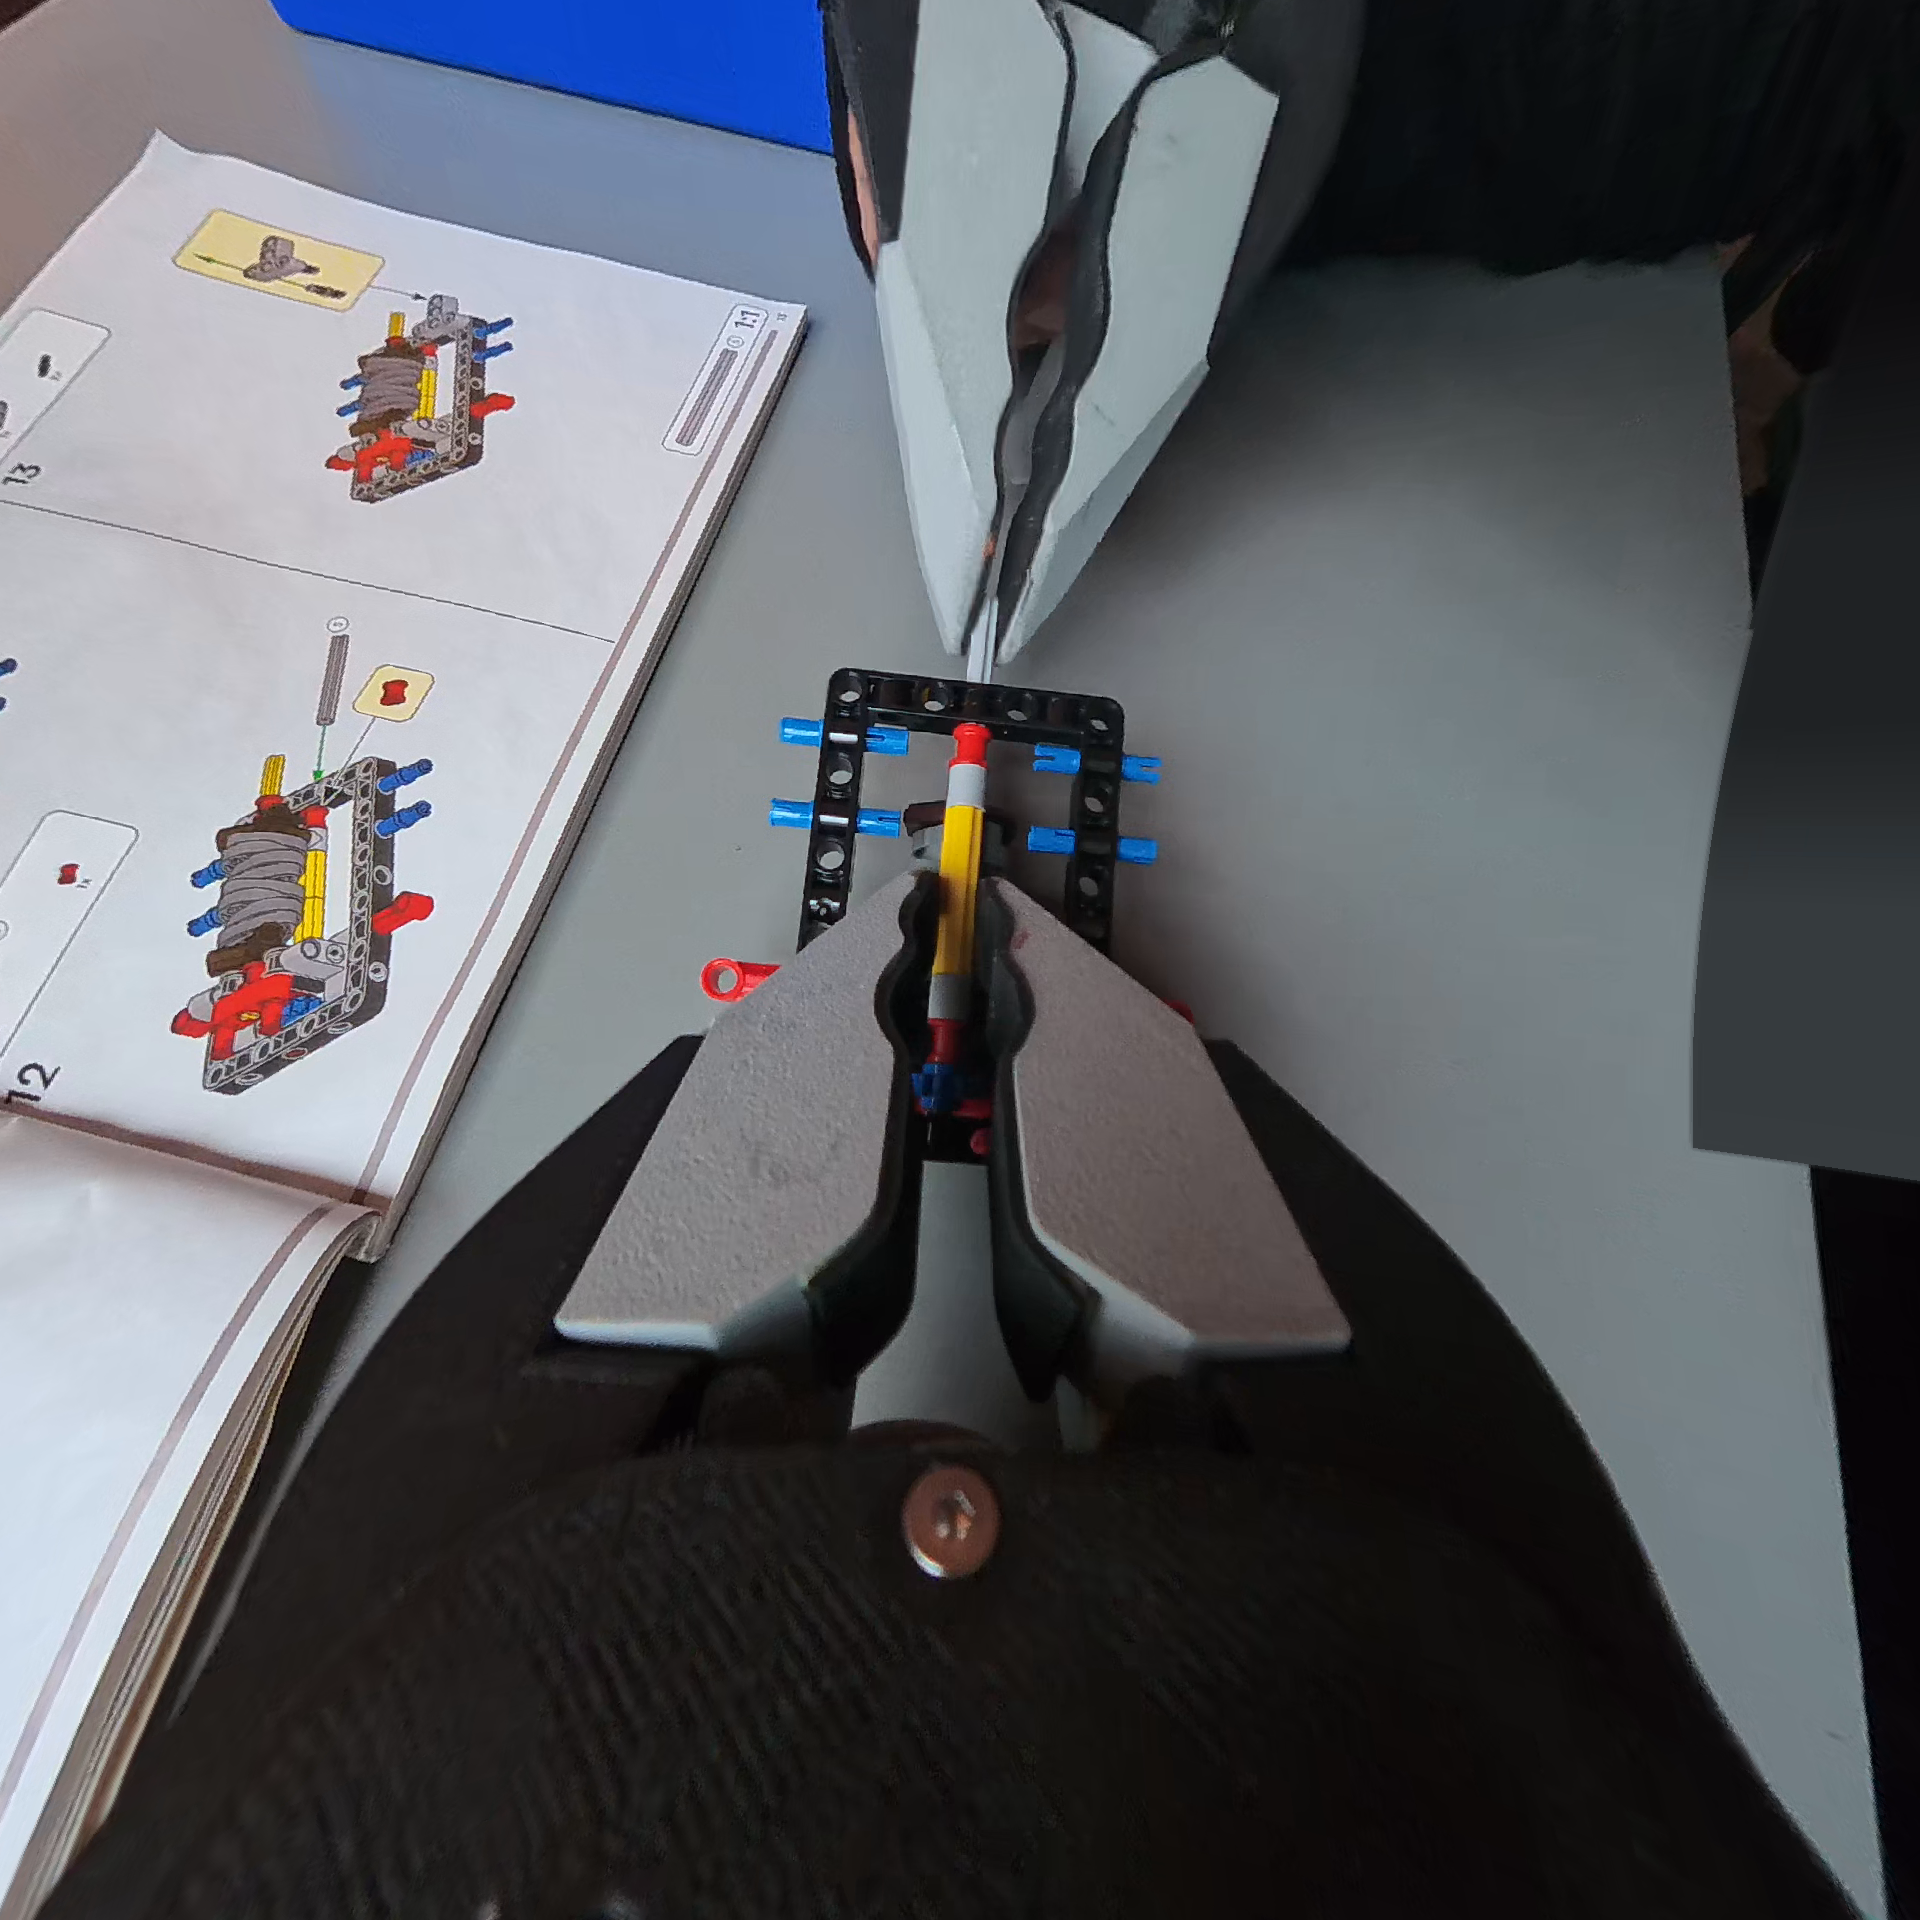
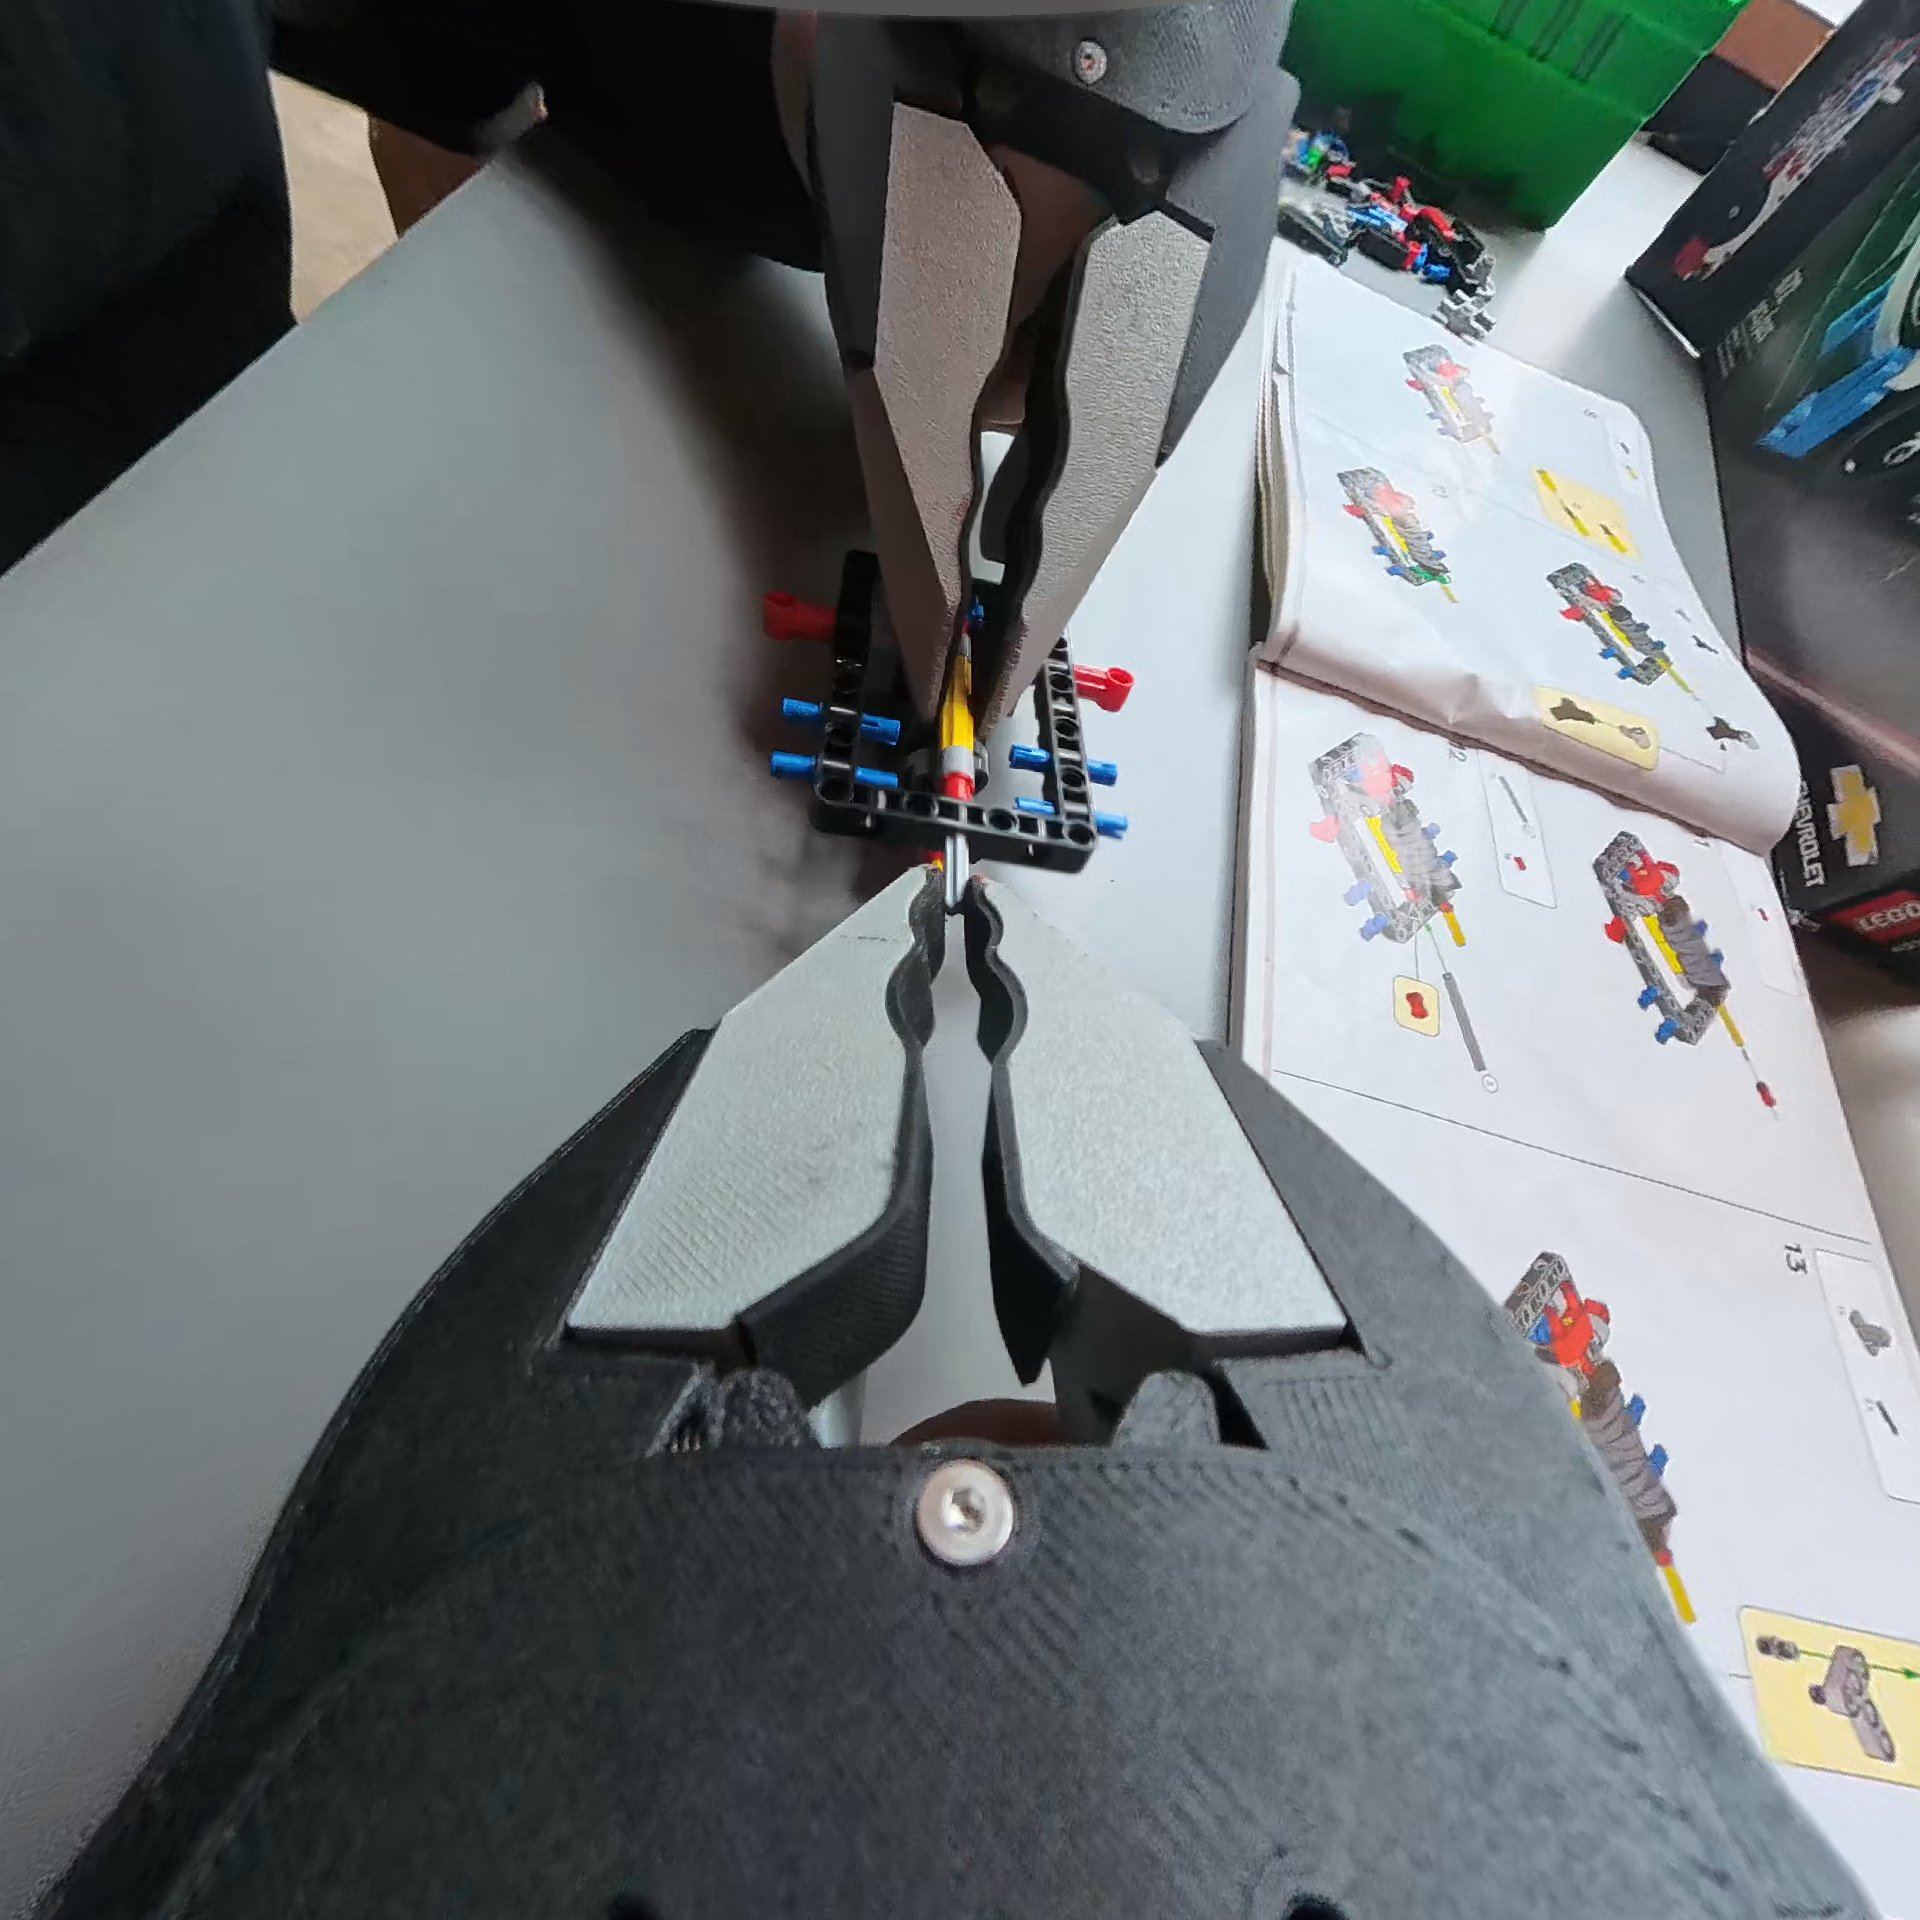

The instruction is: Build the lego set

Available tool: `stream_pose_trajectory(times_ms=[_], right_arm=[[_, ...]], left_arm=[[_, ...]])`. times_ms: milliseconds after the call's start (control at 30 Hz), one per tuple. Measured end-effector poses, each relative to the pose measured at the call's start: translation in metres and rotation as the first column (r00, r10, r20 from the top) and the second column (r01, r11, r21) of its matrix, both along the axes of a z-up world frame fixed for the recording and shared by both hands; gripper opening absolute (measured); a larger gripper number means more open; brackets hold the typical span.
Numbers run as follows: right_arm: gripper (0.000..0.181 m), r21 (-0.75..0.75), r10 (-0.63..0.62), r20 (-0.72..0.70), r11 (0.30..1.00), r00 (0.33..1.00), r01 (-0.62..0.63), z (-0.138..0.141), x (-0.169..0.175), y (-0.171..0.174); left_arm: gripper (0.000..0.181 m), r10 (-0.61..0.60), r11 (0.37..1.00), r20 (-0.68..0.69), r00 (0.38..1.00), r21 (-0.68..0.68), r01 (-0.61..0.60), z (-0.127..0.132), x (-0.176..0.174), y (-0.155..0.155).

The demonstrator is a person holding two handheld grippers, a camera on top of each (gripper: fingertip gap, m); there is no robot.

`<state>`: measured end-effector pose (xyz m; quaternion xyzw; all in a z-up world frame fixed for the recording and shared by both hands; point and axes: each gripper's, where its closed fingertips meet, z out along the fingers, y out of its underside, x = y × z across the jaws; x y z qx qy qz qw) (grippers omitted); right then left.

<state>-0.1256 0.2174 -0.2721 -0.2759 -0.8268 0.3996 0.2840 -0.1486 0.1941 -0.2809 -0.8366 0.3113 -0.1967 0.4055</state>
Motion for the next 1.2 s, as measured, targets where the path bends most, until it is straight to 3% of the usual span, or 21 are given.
stream_pose_trajectory(times_ms=[67, 900, 1033, 1133, 1200], right_arm=[[0.000, 0.054, 0.001, 0.010, 0.999, 1.000, -0.002, -0.006, -0.001, -0.001], [0.000, -0.001, 0.002, 0.026, 1.000, 1.000, -0.002, -0.006, -0.001, -0.004], [0.001, -0.059, -0.016, 0.024, 0.998, 1.000, 0.018, -0.003, -0.004, -0.002], [0.016, -0.119, -0.053, 0.030, 0.991, 0.998, 0.056, 0.003, -0.004, 0.006], [0.016, -0.195, -0.046, 0.045, 0.979, 0.998, 0.054, 0.009, 0.000, 0.008]], left_arm=[[0.004, -0.006, 1.000, 0.005, 1.000, -0.004, 0.006, -0.001, 0.004, -0.001], [0.004, 0.001, 1.000, 0.015, 1.000, -0.004, -0.001, -0.001, 0.002, 0.000], [0.004, 0.002, 1.000, 0.007, 1.000, 0.010, -0.002, 0.000, -0.001, 0.002], [0.005, -0.001, 1.000, -0.005, 1.000, 0.023, 0.001, -0.001, -0.002, 0.002], [0.005, -0.007, 1.000, 0.005, 1.000, 0.021, 0.006, -0.001, 0.000, 0.002]])
